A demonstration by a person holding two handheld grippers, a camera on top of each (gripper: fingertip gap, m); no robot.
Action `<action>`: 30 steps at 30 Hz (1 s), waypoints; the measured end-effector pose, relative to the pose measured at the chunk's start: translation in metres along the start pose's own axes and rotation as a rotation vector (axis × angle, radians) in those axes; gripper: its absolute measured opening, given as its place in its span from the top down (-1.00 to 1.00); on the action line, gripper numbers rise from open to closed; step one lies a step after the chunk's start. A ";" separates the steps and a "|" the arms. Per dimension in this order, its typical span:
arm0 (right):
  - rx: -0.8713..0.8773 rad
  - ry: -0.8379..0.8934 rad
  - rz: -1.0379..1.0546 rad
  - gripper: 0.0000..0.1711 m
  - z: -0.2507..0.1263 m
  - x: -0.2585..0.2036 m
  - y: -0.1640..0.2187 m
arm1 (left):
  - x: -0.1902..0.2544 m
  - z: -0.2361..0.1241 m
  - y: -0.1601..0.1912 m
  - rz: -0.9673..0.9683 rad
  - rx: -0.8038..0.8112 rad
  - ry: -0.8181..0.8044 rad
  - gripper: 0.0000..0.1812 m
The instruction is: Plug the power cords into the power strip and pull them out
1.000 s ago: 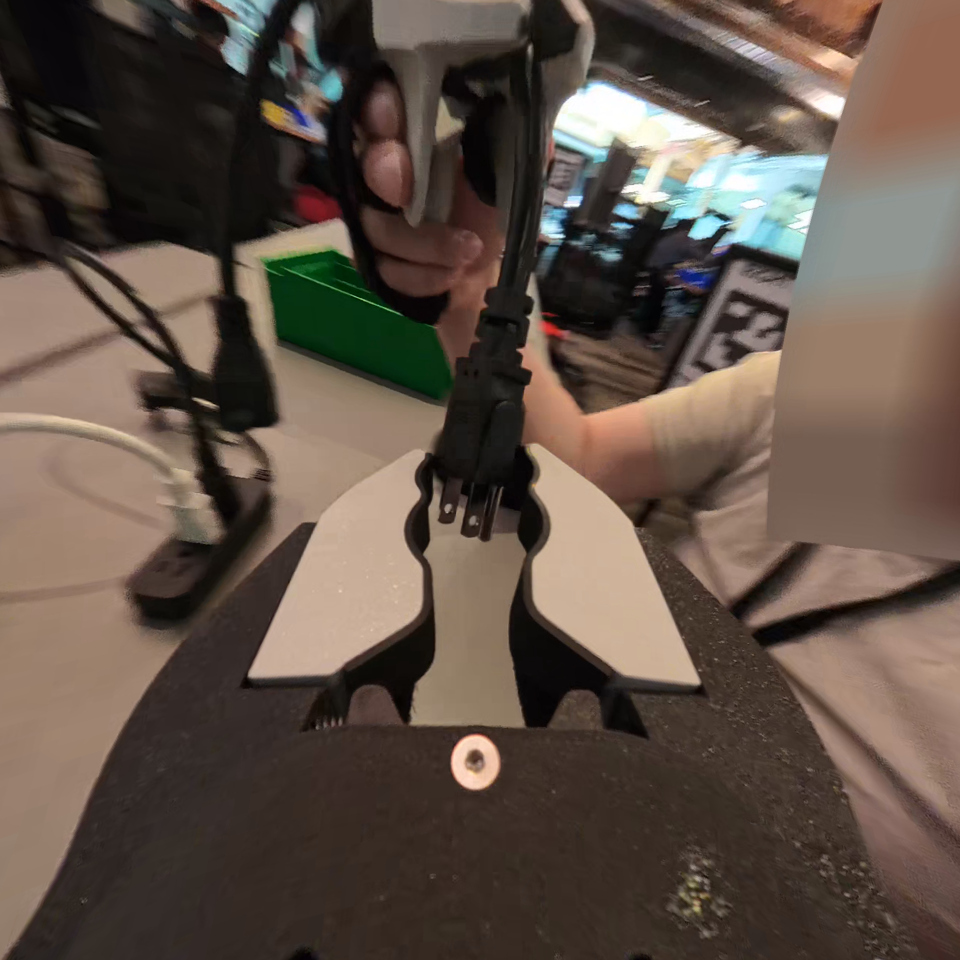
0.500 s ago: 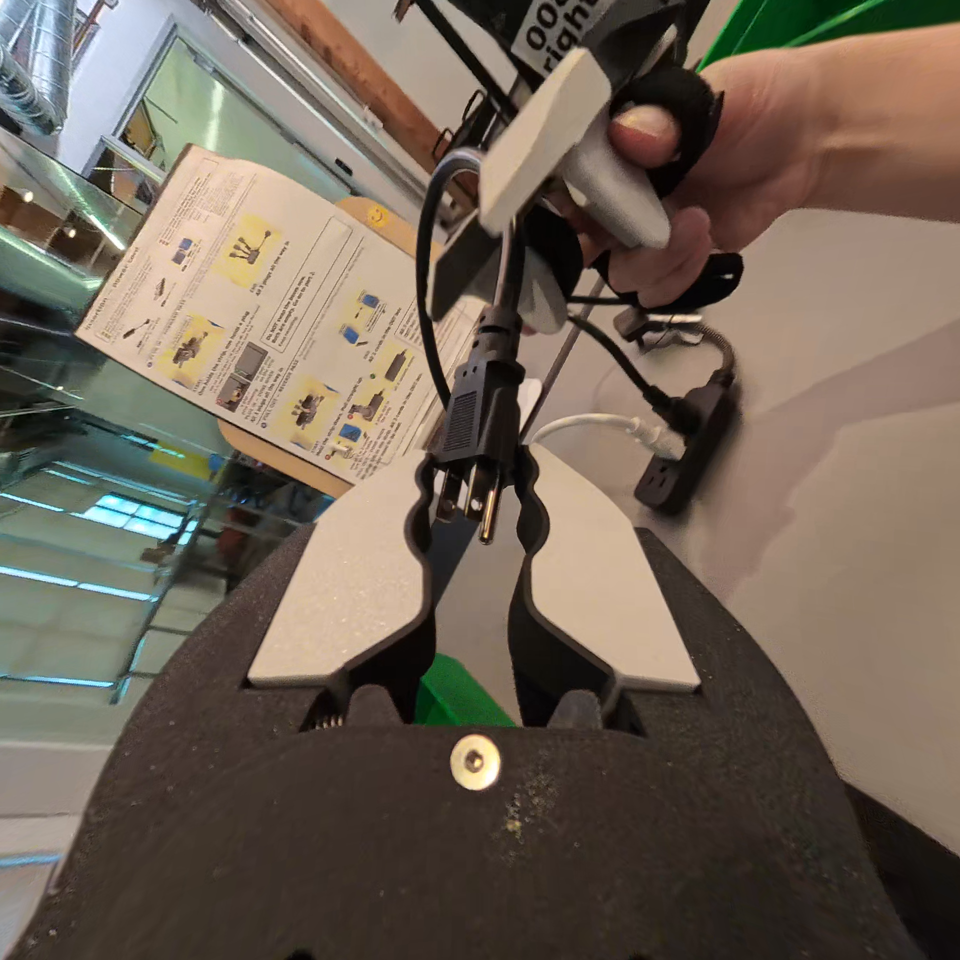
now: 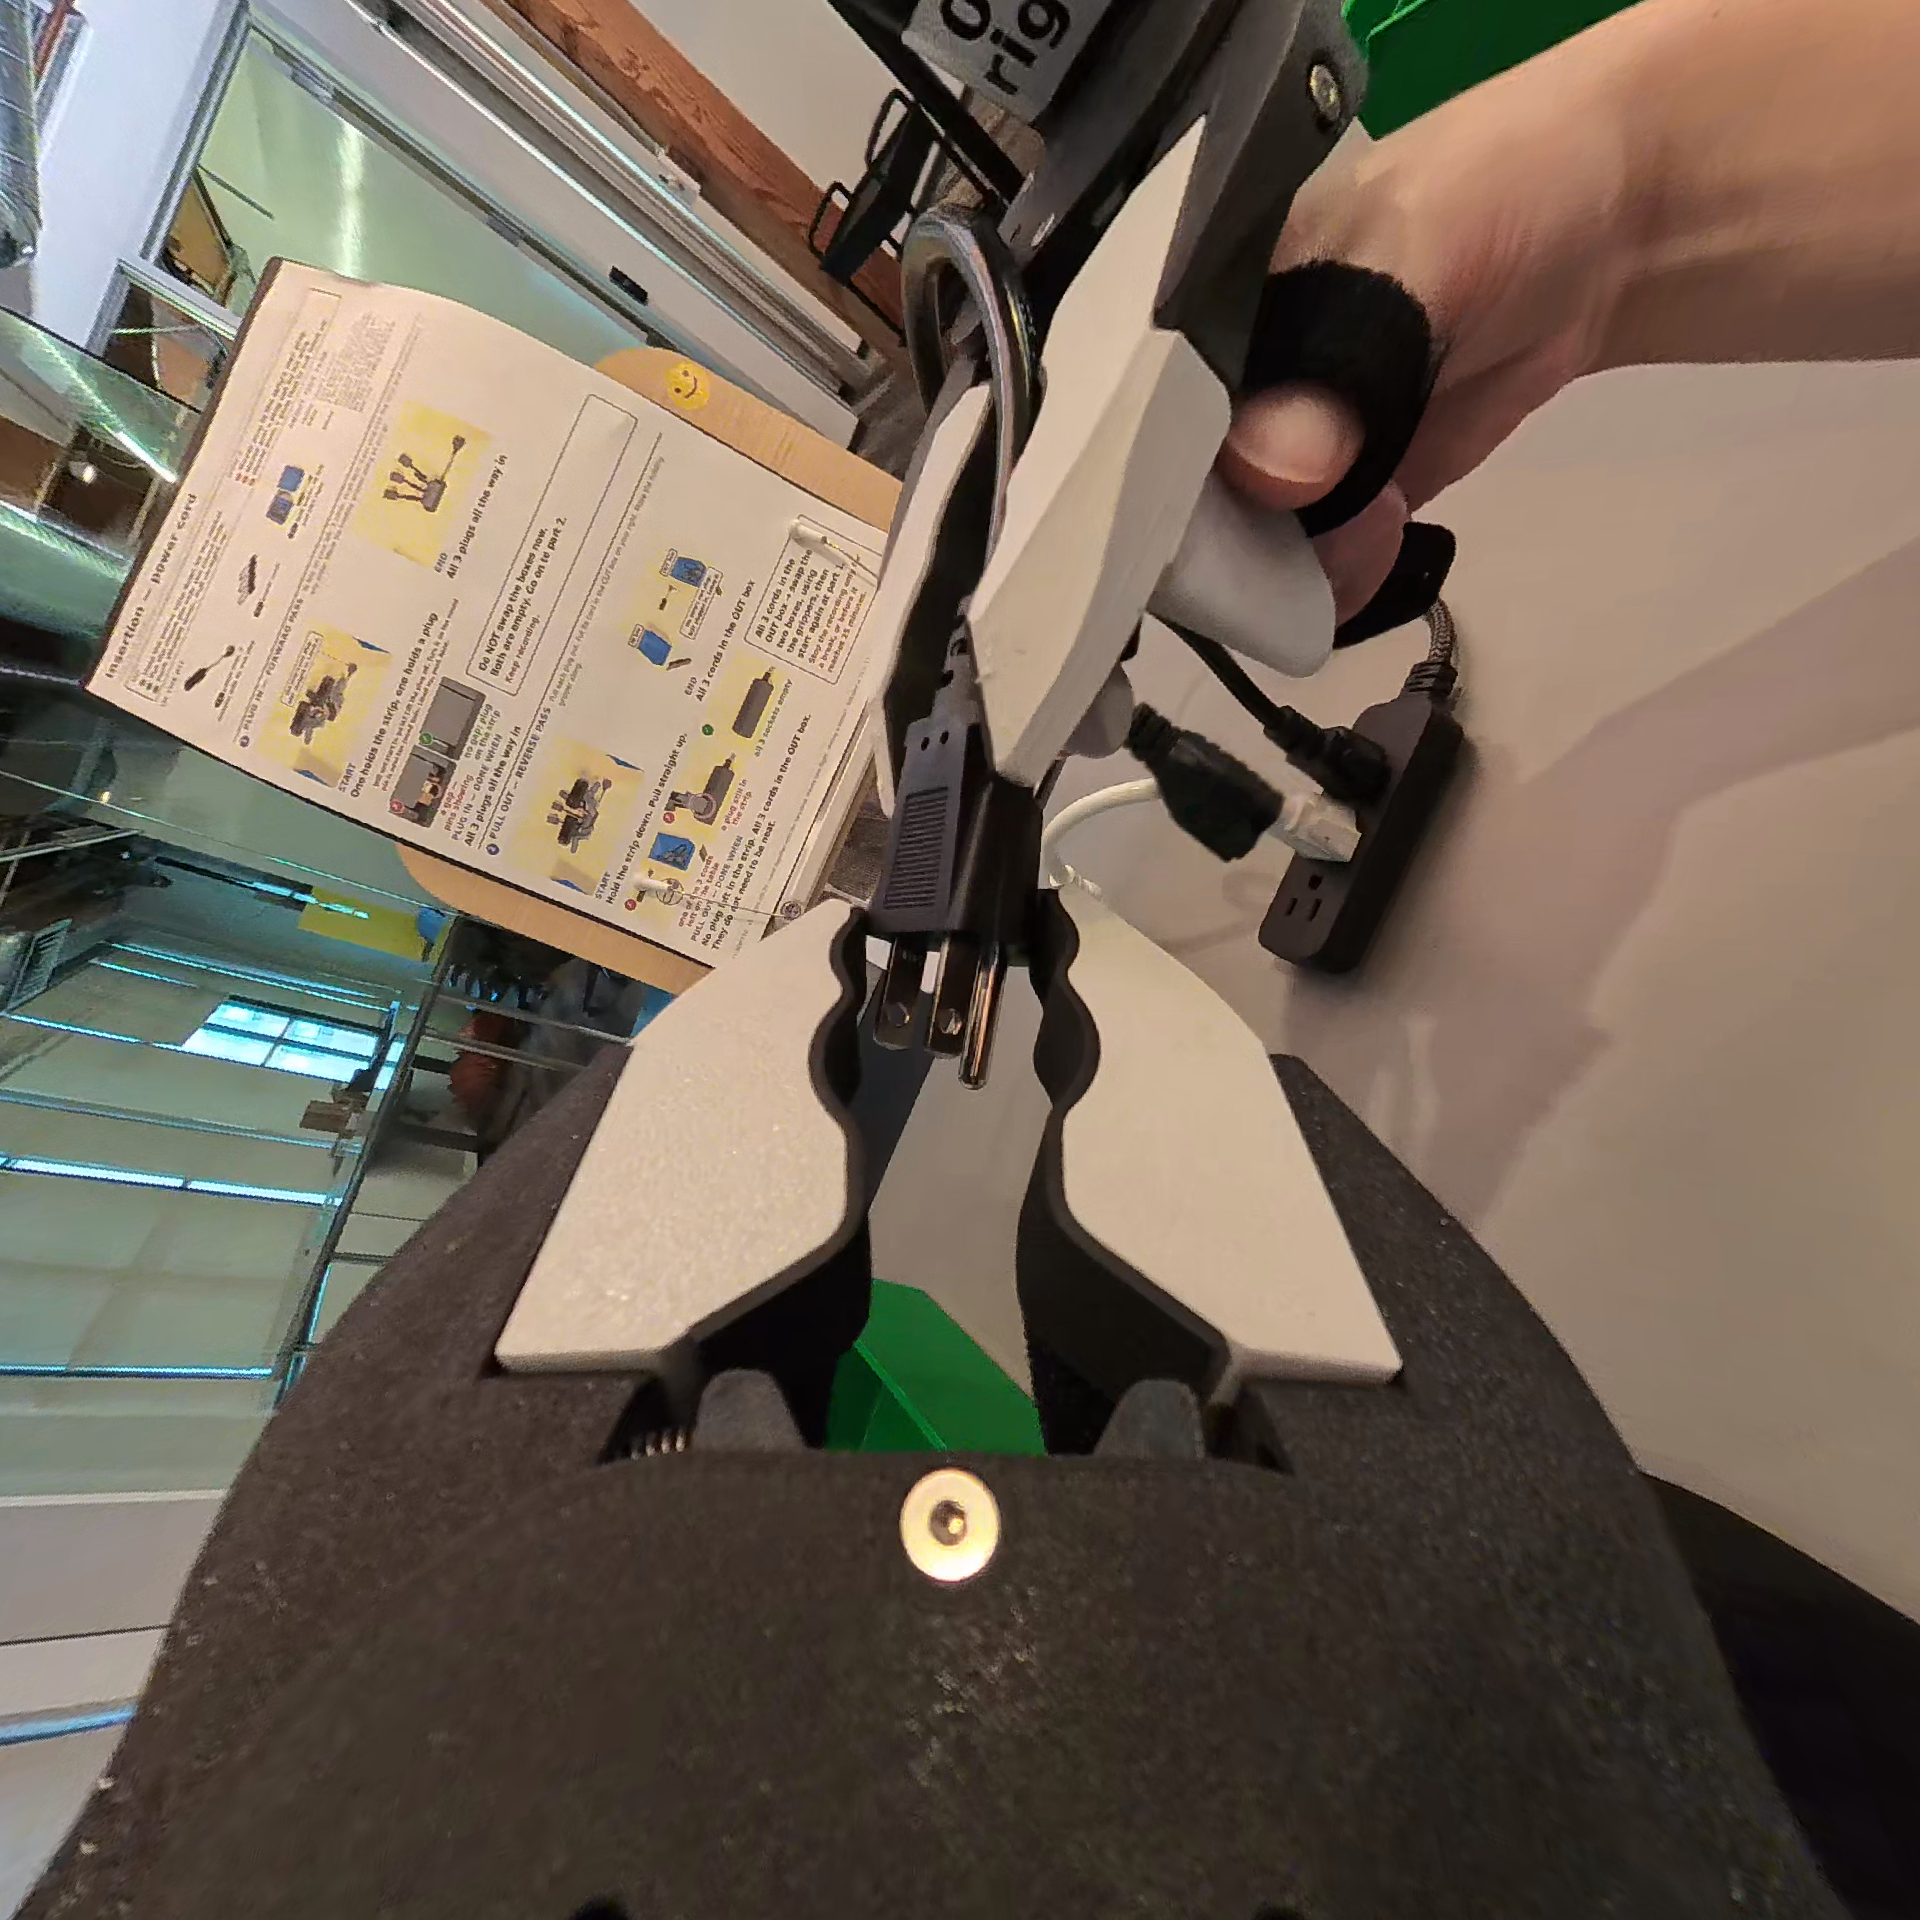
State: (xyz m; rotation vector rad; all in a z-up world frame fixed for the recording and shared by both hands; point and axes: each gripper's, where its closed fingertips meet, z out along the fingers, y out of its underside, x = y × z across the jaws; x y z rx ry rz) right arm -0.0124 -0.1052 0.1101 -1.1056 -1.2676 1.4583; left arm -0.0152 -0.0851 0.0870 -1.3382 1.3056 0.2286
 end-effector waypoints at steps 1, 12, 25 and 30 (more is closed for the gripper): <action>-0.012 -0.001 -0.003 0.70 -0.001 0.000 0.002 | -0.001 0.000 0.000 -0.001 0.002 -0.008 0.66; -0.025 0.052 -0.094 0.71 0.002 0.002 0.000 | -0.007 -0.003 0.001 0.051 -0.002 -0.068 0.67; -0.056 0.235 -0.724 0.72 -0.012 -0.012 -0.015 | -0.009 -0.041 -0.031 -0.866 0.469 0.454 0.24; -0.027 0.212 -0.935 0.72 -0.006 -0.026 -0.011 | -0.003 -0.031 -0.032 -0.970 0.522 0.589 0.33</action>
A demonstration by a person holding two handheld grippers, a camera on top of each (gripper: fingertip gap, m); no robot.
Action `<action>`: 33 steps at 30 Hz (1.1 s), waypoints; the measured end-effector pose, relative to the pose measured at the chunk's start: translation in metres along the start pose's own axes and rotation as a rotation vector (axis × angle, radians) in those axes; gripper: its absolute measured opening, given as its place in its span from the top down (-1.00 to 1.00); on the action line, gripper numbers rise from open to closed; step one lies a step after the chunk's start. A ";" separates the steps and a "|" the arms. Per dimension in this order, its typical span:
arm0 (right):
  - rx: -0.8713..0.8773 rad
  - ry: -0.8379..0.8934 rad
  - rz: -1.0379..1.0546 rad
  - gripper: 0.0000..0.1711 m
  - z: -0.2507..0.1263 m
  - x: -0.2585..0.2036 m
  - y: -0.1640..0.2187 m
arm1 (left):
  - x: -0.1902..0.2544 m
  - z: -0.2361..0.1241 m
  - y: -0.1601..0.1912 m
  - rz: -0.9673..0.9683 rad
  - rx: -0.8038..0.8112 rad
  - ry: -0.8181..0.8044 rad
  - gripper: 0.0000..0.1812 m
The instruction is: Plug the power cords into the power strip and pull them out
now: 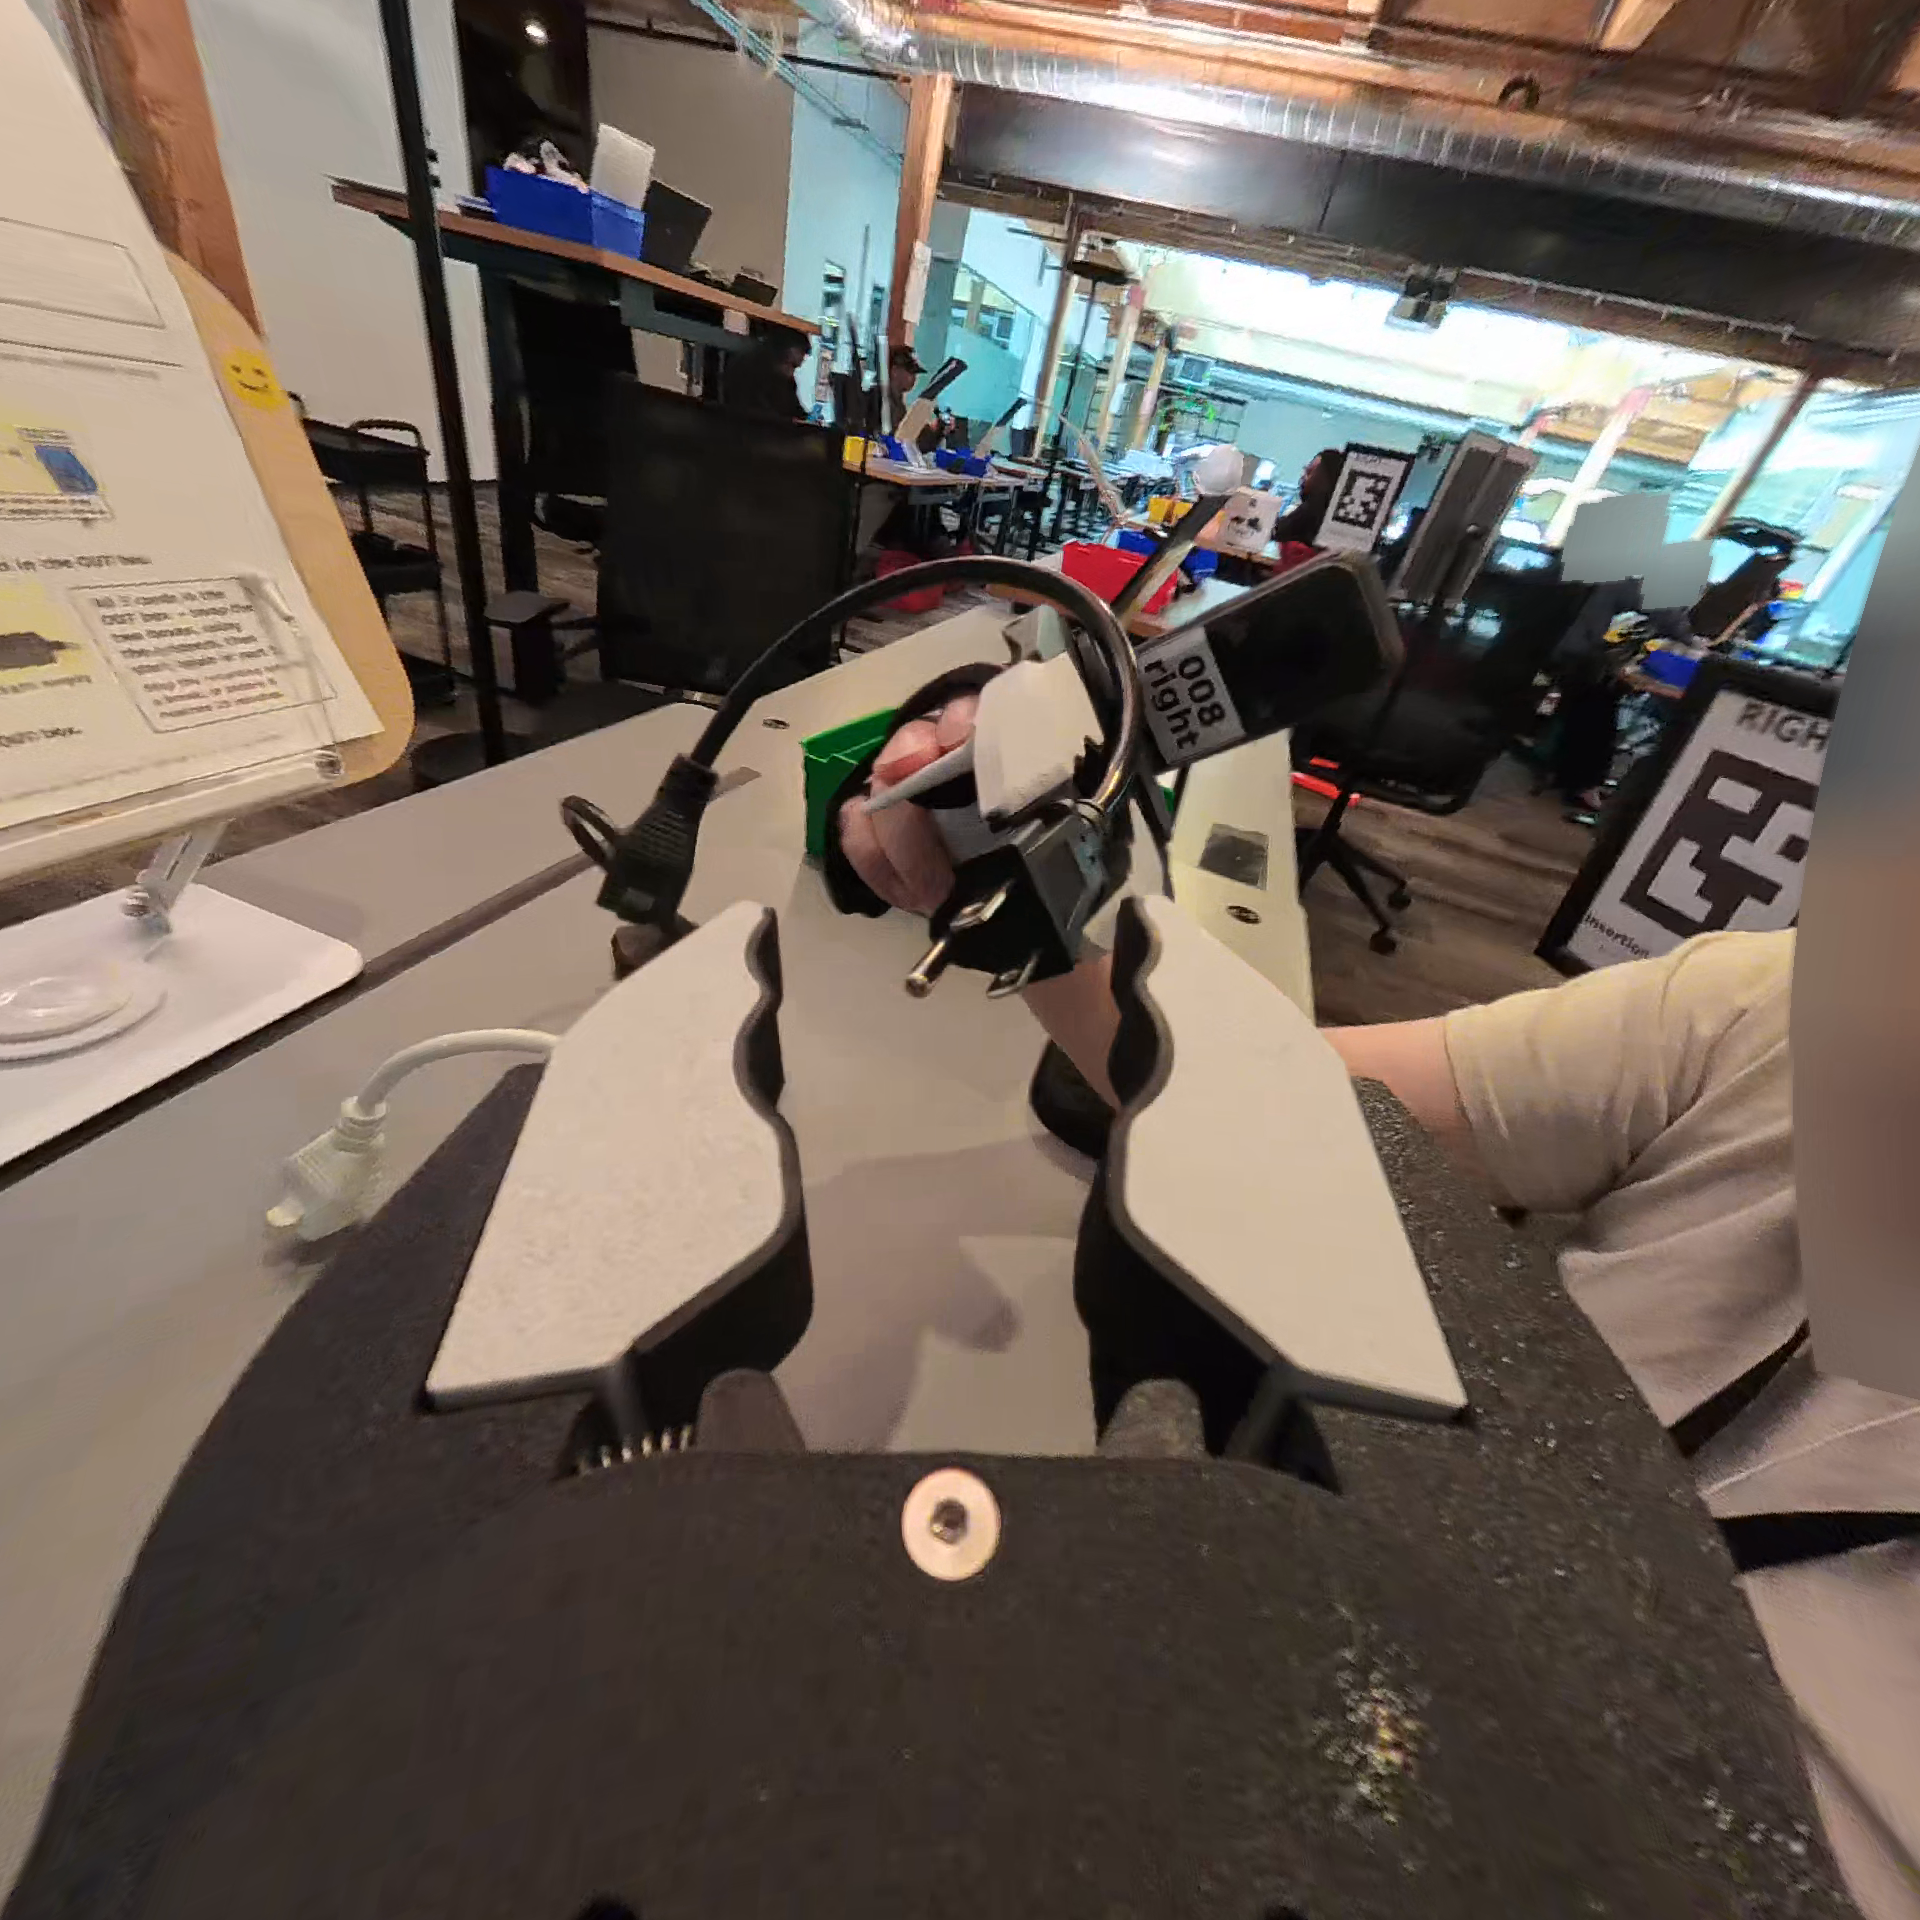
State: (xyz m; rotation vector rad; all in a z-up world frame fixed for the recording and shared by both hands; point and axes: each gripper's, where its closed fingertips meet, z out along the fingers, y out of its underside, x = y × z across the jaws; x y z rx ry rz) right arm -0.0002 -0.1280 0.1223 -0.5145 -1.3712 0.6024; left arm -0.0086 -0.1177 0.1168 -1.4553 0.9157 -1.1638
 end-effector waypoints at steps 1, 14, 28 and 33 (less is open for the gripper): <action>0.010 -0.003 -0.020 0.72 0.001 -0.002 -0.001 | 0.003 0.004 0.003 -0.028 -0.007 0.027 0.33; 0.041 0.044 -0.069 0.70 0.004 -0.004 -0.007 | 0.018 0.014 0.007 -0.106 0.006 0.128 0.64; 0.022 0.057 0.207 0.71 0.014 0.004 -0.003 | 0.011 0.005 -0.003 -0.013 0.085 0.046 0.65; 0.008 0.034 0.320 0.67 0.016 0.006 0.003 | 0.007 0.003 -0.002 0.029 0.087 0.010 0.66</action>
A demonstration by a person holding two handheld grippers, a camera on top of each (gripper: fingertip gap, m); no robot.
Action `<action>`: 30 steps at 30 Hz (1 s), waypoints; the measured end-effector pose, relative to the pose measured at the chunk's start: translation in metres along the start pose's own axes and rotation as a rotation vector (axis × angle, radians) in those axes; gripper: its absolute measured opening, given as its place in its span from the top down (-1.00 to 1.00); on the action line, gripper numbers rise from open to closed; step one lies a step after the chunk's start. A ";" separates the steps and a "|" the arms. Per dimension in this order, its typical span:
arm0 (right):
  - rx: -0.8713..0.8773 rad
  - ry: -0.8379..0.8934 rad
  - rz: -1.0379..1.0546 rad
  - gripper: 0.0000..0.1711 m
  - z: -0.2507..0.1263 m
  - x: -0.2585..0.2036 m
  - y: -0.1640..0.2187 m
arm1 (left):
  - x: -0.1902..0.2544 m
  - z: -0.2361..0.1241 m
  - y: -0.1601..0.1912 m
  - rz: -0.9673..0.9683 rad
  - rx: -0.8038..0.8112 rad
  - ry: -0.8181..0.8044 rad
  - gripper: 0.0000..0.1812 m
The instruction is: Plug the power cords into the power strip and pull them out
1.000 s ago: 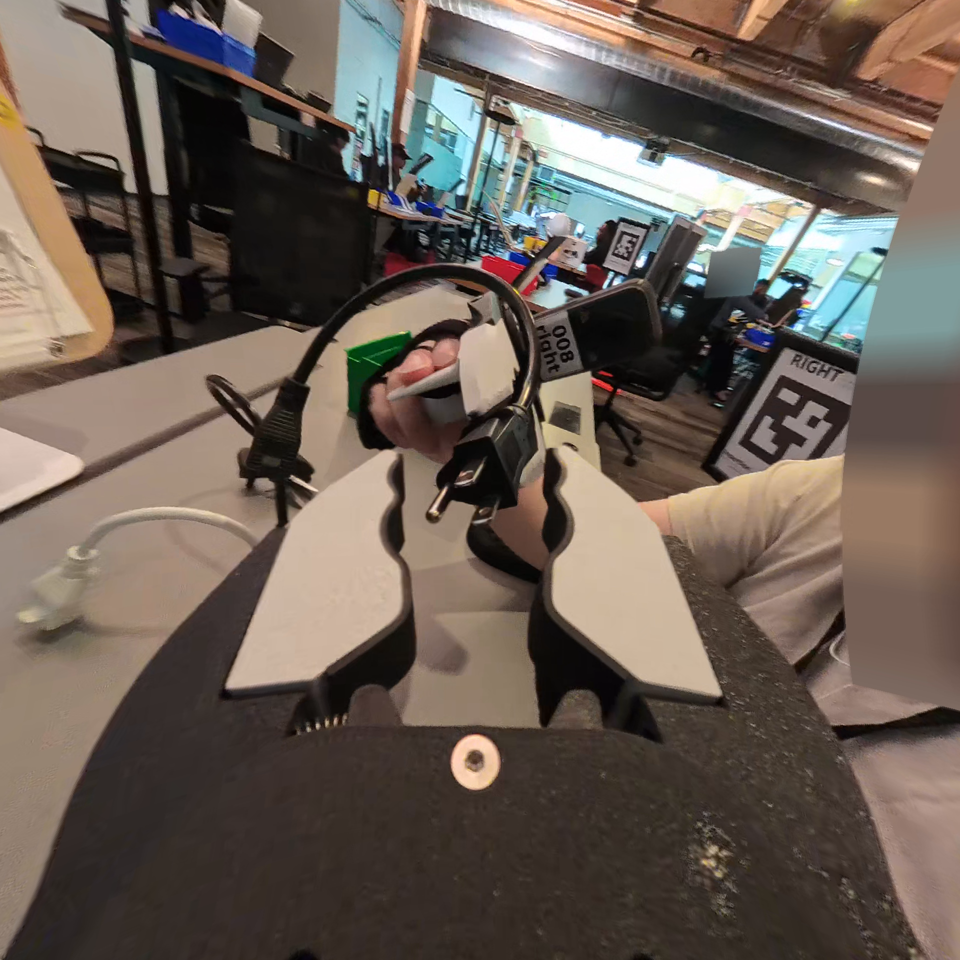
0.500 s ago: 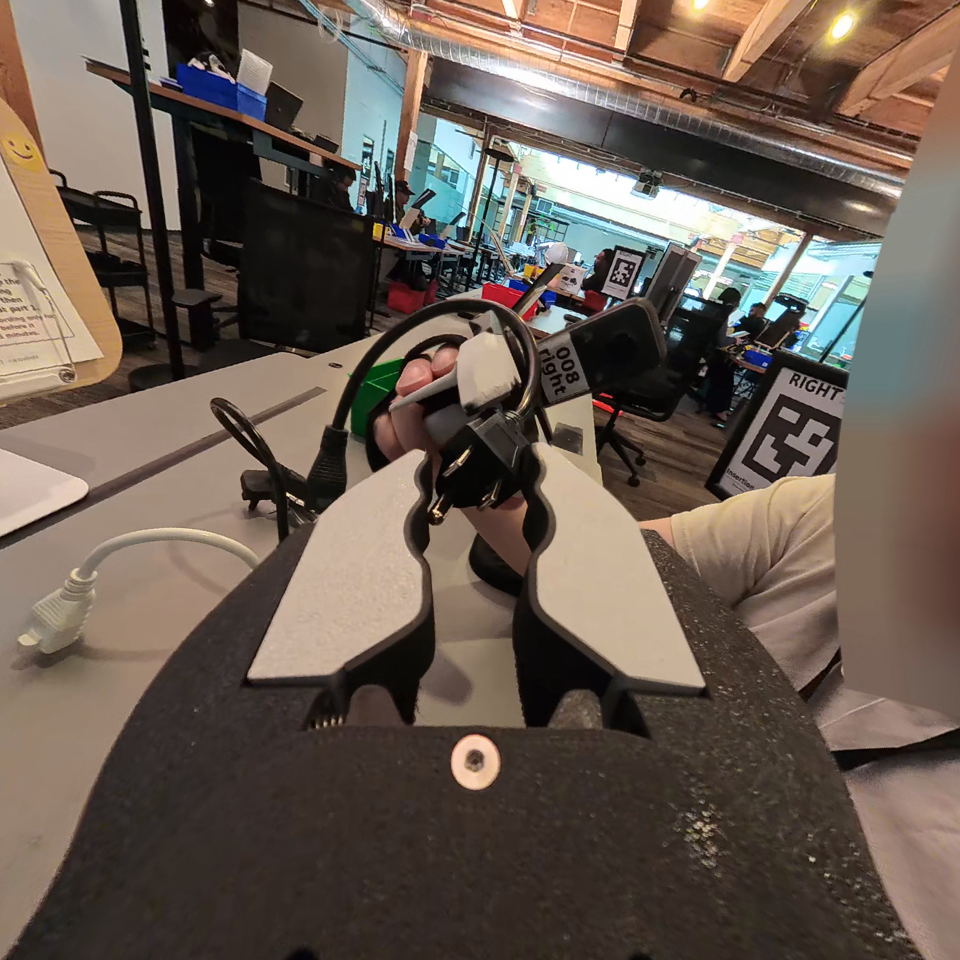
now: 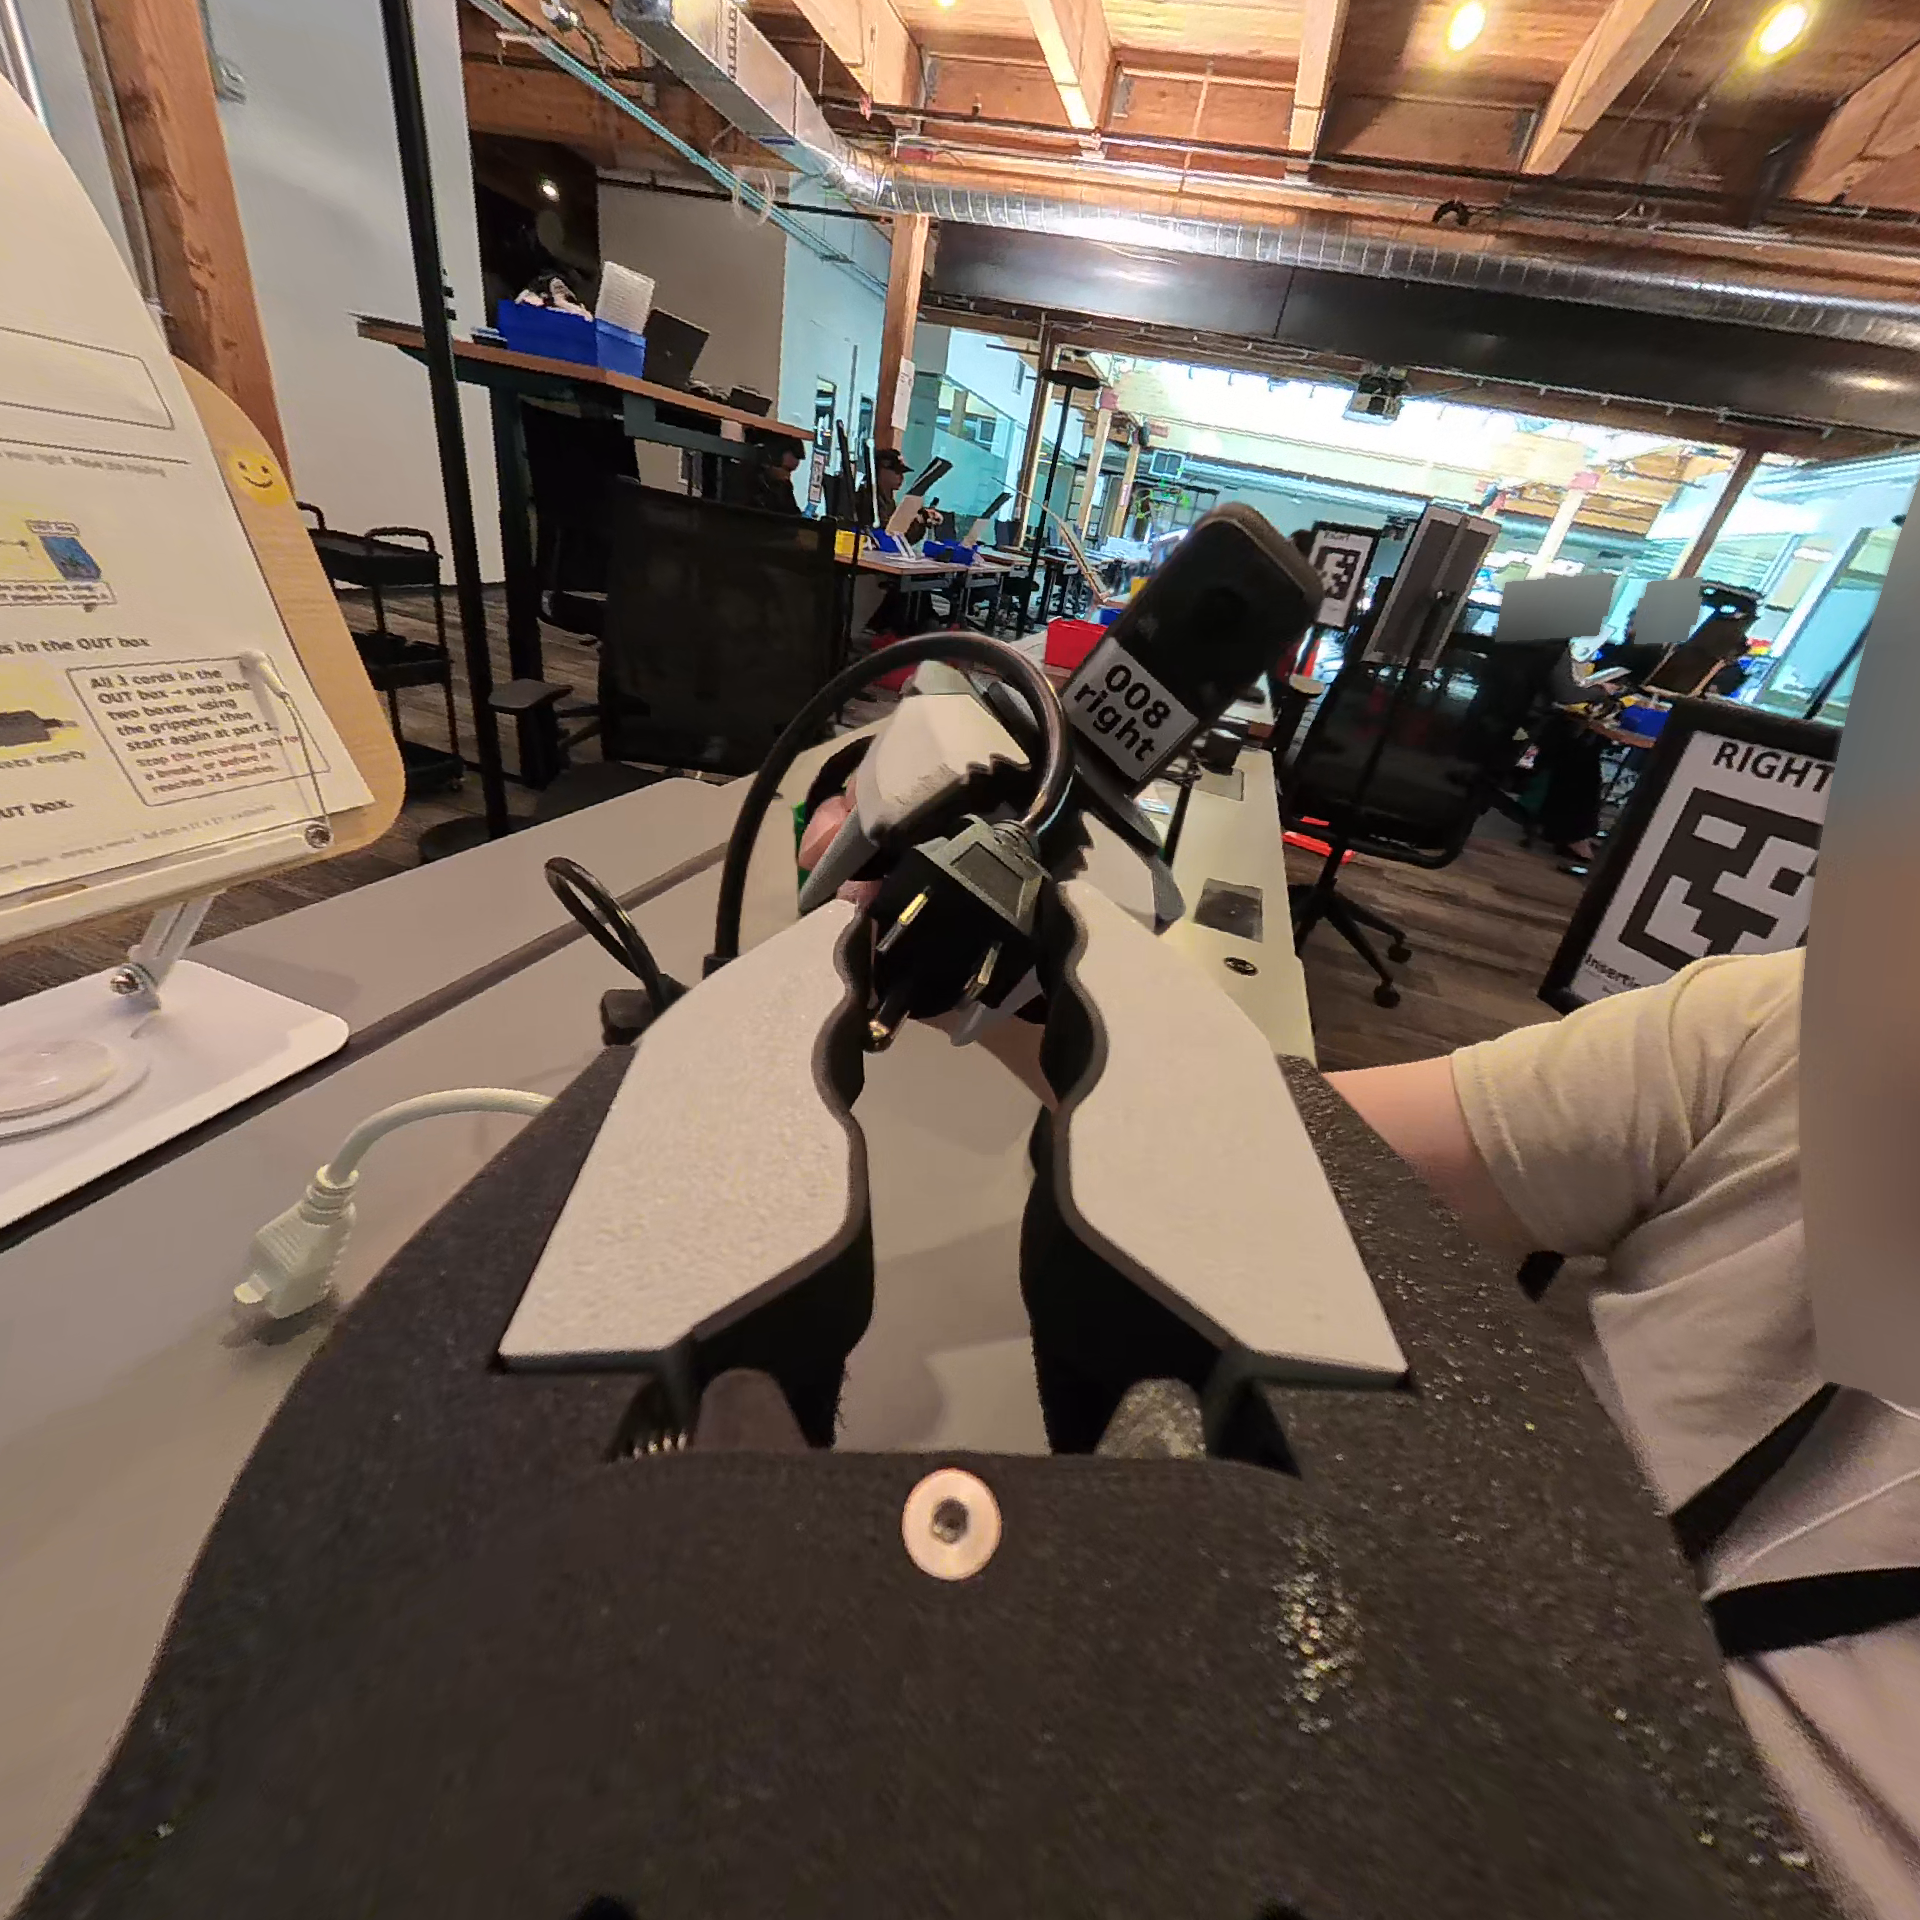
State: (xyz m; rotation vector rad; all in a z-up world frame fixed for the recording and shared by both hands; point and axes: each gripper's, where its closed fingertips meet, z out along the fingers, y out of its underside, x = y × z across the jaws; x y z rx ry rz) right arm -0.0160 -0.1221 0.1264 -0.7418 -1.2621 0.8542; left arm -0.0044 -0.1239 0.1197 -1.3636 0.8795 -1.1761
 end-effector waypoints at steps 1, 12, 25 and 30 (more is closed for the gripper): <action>0.000 -0.003 0.022 0.66 0.001 0.001 0.001 | -0.001 -0.001 0.001 0.010 -0.002 -0.006 0.67; -0.050 -0.010 -0.159 0.72 0.002 -0.009 -0.002 | 0.007 -0.004 0.004 -0.101 0.006 0.091 0.65; -0.038 0.005 -0.309 0.72 -0.007 -0.010 -0.003 | 0.008 0.002 0.003 -0.053 0.007 0.083 0.67; -0.036 -0.005 -0.290 0.71 -0.006 -0.014 -0.007 | 0.011 0.001 0.002 -0.022 0.000 0.065 0.66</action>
